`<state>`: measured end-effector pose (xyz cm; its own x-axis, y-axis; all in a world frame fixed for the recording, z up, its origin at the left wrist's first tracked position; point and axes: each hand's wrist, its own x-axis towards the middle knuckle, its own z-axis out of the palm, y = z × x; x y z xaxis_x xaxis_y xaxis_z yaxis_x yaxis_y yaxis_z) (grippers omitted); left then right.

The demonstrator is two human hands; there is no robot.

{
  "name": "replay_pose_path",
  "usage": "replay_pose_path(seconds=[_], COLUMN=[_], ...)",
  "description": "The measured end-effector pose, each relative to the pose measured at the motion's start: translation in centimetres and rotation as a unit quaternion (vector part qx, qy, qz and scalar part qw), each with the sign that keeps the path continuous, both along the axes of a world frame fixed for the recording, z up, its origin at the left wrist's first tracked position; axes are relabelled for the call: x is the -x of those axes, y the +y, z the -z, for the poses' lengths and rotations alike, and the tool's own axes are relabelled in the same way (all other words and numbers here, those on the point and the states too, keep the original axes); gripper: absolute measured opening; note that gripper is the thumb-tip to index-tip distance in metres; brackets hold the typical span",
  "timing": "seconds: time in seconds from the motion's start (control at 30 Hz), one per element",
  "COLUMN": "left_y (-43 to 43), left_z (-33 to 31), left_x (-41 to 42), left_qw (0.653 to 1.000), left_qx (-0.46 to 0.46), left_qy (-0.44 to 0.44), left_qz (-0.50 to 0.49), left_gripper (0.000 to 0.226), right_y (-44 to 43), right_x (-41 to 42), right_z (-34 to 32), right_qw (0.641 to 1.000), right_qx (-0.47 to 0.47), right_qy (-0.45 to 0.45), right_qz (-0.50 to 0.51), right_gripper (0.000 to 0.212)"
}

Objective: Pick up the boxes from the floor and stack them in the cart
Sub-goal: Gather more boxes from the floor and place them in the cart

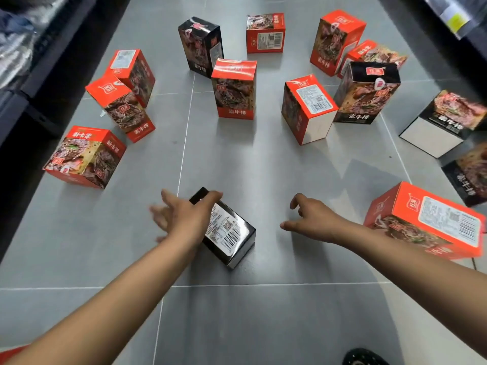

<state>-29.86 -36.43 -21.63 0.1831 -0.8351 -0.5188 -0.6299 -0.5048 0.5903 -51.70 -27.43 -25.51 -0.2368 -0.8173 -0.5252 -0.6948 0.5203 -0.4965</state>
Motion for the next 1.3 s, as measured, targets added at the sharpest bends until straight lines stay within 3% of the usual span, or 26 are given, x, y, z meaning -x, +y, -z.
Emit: replay_pose_path(seconds=[0.03,0.07,0.13,0.17,0.2,0.23,0.3,0.33,0.37,0.47,0.53,0.67,0.8,0.9,1.07,1.3], left_y=[0.0,-0.3,-0.6,-0.7,-0.8,-0.9,-2.8,-3.0,-3.3,0.0,0.3,-0.8,-1.5,-1.2,-1.1,-0.9], left_z=[0.9,2.1,3.2,3.5,3.8,4.3,11.3,11.8,11.7,2.9,1.0,-0.8,-1.5,-1.7,-2.4,-10.1], left_x=[0.5,0.8,1.7,2.1,2.6,2.8,2.0,2.3,2.3,4.6,5.7,8.1,10.4,11.7,12.0,10.9], left_qw=[0.991,0.969,0.928,0.925,0.927,0.934,0.939,0.945,0.948,0.971,0.985,0.991,0.989,0.985,0.985,0.985], left_qx=[-0.075,-0.128,-0.174,-0.163,-0.148,-0.134,-0.107,-0.084,-0.062,0.000,0.028,0.076,0.100,0.113,0.095,0.083], left_qy=[0.054,0.131,0.245,0.251,0.248,0.242,0.203,0.160,0.144,0.101,0.063,0.090,0.112,0.116,0.103,0.091], left_qz=[-0.094,-0.163,-0.221,-0.234,-0.238,-0.228,-0.255,-0.273,-0.276,-0.218,-0.157,-0.065,0.006,0.055,0.104,0.120], left_gripper=[0.128,0.125,0.070,0.052,0.048,0.056,0.100,0.119,0.124,0.088,0.083,0.080,0.074,0.069,0.068,0.075], right_y=[0.1,0.2,0.5,0.8,1.1,1.5,2.5,3.1,3.7,5.7,7.1,9.4,10.9,10.9,10.0,9.1], right_x=[0.0,0.1,0.1,0.2,0.2,0.3,0.6,0.9,1.4,3.6,5.6,10.3,14.7,15.8,15.6,11.6], right_z=[0.1,0.2,0.4,0.4,0.3,0.1,-0.3,-0.5,-0.9,-2.5,-4.1,-6.4,-6.1,-4.2,-3.3,-7.8], right_qw=[1.000,1.000,1.000,1.000,1.000,0.999,0.999,0.999,0.999,0.996,0.991,0.969,0.946,0.943,0.950,0.947], right_qx=[-0.003,-0.007,-0.007,-0.003,0.000,0.004,0.013,0.019,0.026,0.060,0.091,0.134,-0.008,-0.085,-0.061,-0.161], right_qy=[0.001,0.000,-0.006,-0.008,-0.009,-0.008,-0.002,0.007,0.020,0.062,0.089,0.194,0.318,0.319,0.298,0.255], right_qz=[-0.002,-0.001,0.011,0.019,0.026,0.031,0.030,0.026,0.023,0.025,0.043,0.078,0.070,0.043,0.069,0.109], right_gripper=[0.051,0.051,0.051,0.051,0.051,0.051,0.051,0.052,0.053,0.054,0.053,0.064,0.102,0.100,0.079,0.083])
